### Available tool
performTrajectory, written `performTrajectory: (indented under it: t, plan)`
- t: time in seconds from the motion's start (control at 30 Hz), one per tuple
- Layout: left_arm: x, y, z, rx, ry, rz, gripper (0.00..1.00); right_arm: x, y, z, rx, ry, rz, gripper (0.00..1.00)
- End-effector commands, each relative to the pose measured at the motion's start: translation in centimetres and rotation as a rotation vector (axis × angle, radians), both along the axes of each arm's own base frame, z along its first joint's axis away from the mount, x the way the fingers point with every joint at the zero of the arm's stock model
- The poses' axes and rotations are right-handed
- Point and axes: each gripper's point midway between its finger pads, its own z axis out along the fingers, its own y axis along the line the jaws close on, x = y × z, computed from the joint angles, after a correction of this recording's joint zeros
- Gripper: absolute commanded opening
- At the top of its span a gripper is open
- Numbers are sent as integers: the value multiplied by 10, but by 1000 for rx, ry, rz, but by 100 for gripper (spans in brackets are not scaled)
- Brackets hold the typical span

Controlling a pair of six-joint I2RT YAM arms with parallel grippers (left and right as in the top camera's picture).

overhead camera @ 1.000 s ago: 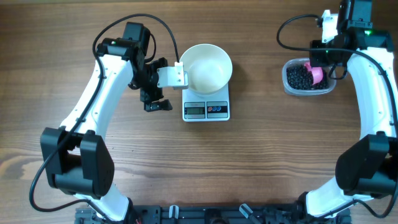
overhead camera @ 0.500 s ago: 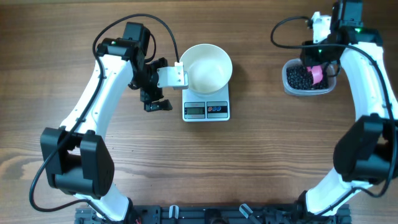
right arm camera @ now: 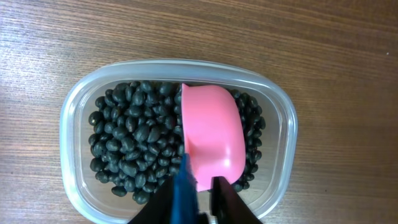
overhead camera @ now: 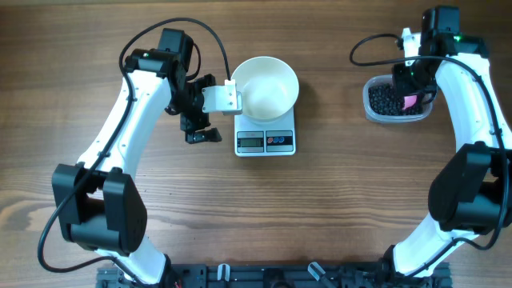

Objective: Scoop item into bowl and weigh 150g on scale
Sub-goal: 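Scoop black beans from the tub with the right gripper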

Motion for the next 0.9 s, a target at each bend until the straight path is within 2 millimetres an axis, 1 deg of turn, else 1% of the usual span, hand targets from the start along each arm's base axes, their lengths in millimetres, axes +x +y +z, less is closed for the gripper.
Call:
performTrajectory:
  t: [0.0,0.03,0.07,0.13,0.17,0.27,0.33,0.37,0.4,0.47,0.53,0.67,0.77,0.8,0.87]
  plan:
    - [-2,-2,-1,-24,8,-15,100,4,-8,7,-20,-28,-22,30]
    - [-2,-2,-1,-24,8,-15,100,7,-10,8,-22,-41,-26,34]
    - [-2,-2,-1,-24,8,-15,100,12,-11,10,-20,-61,-28,41]
    - [-2,-2,-1,-24,8,-15,100,20,-1,12,39,-96,-5,47]
    - [-2,-2,-1,-24,8,-15,100,22,6,14,78,-107,8,47]
    - [-2,-2,-1,-24,8,-15,100,26,8,23,92,-128,15,42]
    - [-2,-2,-1,-24,8,-15,100,25,7,31,81,-138,12,40]
    - [-2,-2,-1,-24,8,-15,100,23,7,34,80,-137,11,37]
    - [-2,-2,-1,-24,8,-15,100,20,7,34,81,-130,11,32]
    - [-2,-2,-1,-24,8,-15,100,16,8,33,82,-114,12,26]
    - [-2,-2,-1,-24,8,-15,100,14,7,31,76,-104,32,16]
    - [-2,-2,-1,-24,8,-15,100,14,7,31,76,-103,32,9]
    - [-2,-2,-1,-24,8,-15,100,10,7,30,77,-84,31,4]
    - [-2,-2,-1,-24,8,-15,100,8,4,29,58,-74,24,4]
    - [-2,-2,-1,-24,8,-15,100,4,-15,30,-28,-66,-58,4]
